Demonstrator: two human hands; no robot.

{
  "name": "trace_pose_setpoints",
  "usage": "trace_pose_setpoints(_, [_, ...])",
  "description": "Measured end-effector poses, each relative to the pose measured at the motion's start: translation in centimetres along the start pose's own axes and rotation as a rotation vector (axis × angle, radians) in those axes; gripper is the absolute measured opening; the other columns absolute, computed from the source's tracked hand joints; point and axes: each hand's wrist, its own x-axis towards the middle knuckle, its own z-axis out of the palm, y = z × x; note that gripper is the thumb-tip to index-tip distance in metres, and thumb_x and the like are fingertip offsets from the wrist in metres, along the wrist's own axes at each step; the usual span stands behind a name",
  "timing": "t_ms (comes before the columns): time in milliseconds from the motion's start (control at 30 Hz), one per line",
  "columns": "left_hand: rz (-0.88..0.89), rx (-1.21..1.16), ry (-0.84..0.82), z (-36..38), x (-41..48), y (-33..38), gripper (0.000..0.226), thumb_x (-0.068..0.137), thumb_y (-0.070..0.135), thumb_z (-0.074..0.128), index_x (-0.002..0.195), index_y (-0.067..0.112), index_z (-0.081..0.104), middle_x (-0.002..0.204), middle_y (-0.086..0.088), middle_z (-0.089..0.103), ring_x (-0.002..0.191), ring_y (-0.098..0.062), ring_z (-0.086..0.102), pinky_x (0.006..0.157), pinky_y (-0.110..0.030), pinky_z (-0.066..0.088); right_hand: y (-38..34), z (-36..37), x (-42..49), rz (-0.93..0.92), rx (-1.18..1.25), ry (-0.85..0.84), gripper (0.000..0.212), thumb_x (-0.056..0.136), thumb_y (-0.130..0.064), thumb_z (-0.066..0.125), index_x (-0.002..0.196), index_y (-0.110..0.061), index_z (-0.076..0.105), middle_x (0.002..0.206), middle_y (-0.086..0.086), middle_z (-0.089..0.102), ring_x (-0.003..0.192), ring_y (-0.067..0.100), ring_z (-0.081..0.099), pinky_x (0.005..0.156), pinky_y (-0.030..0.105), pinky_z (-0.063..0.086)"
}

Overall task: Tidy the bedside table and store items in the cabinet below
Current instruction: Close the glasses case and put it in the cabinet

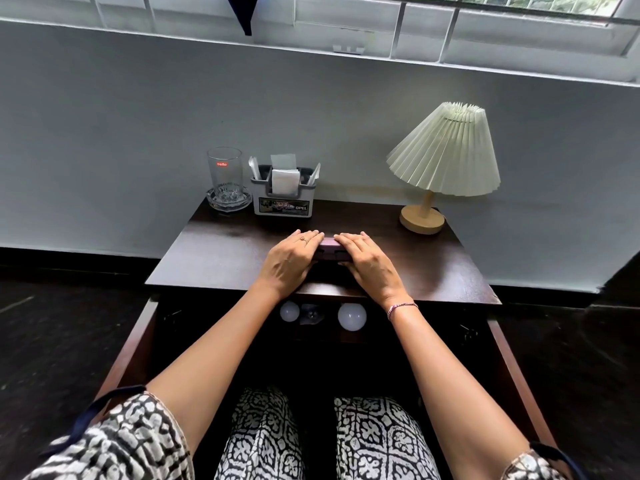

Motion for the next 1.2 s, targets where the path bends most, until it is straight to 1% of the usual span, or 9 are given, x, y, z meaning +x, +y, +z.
trace_pose_setpoints(167, [-0.002,0.006,0.014,-0.4,-0.1,0.3,0.049,0.083,0.001,0.054,0.132,-0.001,0.05,0.132,-0.017,0.058,0.124,-0.026,0.054,0.112,-0.037,0.033,0.0,-0.2,0.0,0.006,0.019,0.007,0.047,0.088,-0.007,0.056,0.134,-0.003,0.046,0.134,0.013,0.054,0.127,0.024,0.049,0.117,0.036,0.022])
trace_pose_setpoints(300, [0.01,0.008,0.046,-0.6,0.0,0.4,0.046,0.079,0.0,0.06,0.125,-0.002,0.056,0.123,-0.018,0.064,0.115,-0.027,0.061,0.107,-0.039,0.04,0.0,-0.1,0.1,0.011,0.004,-0.012,0.047,0.091,-0.011,0.052,0.137,-0.006,0.044,0.137,0.01,0.052,0.13,0.02,0.046,0.118,0.032,0.019])
trace_pose_setpoints(400, [0.025,0.017,0.068,-0.7,0.1,0.5,0.046,0.075,-0.001,0.064,0.121,-0.003,0.06,0.118,-0.018,0.066,0.109,-0.028,0.065,0.102,-0.042,0.044,0.0,-0.1,0.1,0.015,0.008,0.005,0.046,0.09,-0.01,0.054,0.136,-0.005,0.045,0.136,0.011,0.053,0.128,0.021,0.048,0.118,0.033,0.021])
trace_pose_setpoints(500, [0.056,0.053,0.107,-0.7,0.1,0.3,0.045,0.077,0.0,0.065,0.121,-0.002,0.06,0.118,-0.017,0.067,0.11,-0.027,0.065,0.101,-0.041,0.046,-0.1,-0.2,0.0,-0.001,-0.004,0.042,0.047,0.088,-0.006,0.056,0.133,-0.003,0.048,0.132,0.013,0.056,0.125,0.024,0.052,0.116,0.037,0.027])
trace_pose_setpoints(633, [0.091,0.092,0.159,-0.7,-0.1,0.3,0.044,0.078,0.001,0.063,0.121,0.0,0.06,0.12,-0.014,0.066,0.111,-0.025,0.064,0.101,-0.038,0.046,-0.2,-0.5,-0.2,-0.031,-0.028,0.124,0.045,0.083,-0.003,0.062,0.127,0.002,0.054,0.124,0.018,0.061,0.117,0.029,0.058,0.109,0.043,0.037])
trace_pose_setpoints(733, [0.1,0.096,0.181,-0.8,-0.4,0.5,0.043,0.079,0.001,0.063,0.122,0.0,0.06,0.12,-0.015,0.066,0.112,-0.026,0.064,0.101,-0.038,0.046,-0.7,-0.7,-0.5,-0.036,-0.028,0.15,0.045,0.082,-0.001,0.062,0.125,0.003,0.055,0.123,0.019,0.062,0.115,0.03,0.06,0.108,0.044,0.039])
trace_pose_setpoints(900, [0.12,0.114,0.232,-0.6,-1.2,0.9,0.042,0.082,0.004,0.061,0.124,0.003,0.059,0.124,-0.011,0.064,0.116,-0.022,0.061,0.105,-0.036,0.043,-1.8,-0.4,-1.7,0.008,-0.029,0.267,0.045,0.075,0.005,0.067,0.119,0.004,0.06,0.117,0.02,0.065,0.107,0.032,0.064,0.103,0.047,0.041])
trace_pose_setpoints(1033, [0.082,0.088,0.279,-0.6,-2.1,1.9,0.039,0.085,0.006,0.061,0.124,0.006,0.06,0.124,-0.008,0.065,0.116,-0.02,0.061,0.104,-0.036,0.044,-2.5,-0.2,-2.6,0.066,-0.024,0.272,0.041,0.082,0.003,0.06,0.123,0.001,0.058,0.122,0.018,0.062,0.113,0.033,0.06,0.107,0.045,0.04])
trace_pose_setpoints(1200, [-0.018,-0.012,0.344,0.3,-7.1,4.5,0.042,0.083,0.006,0.064,0.124,0.007,0.06,0.127,-0.005,0.063,0.116,-0.021,0.061,0.099,-0.035,0.048,-4.5,0.1,-6.3,-0.006,-0.032,0.335,0.039,0.08,0.002,0.063,0.119,-0.003,0.062,0.121,0.015,0.064,0.112,0.032,0.061,0.1,0.046,0.046])
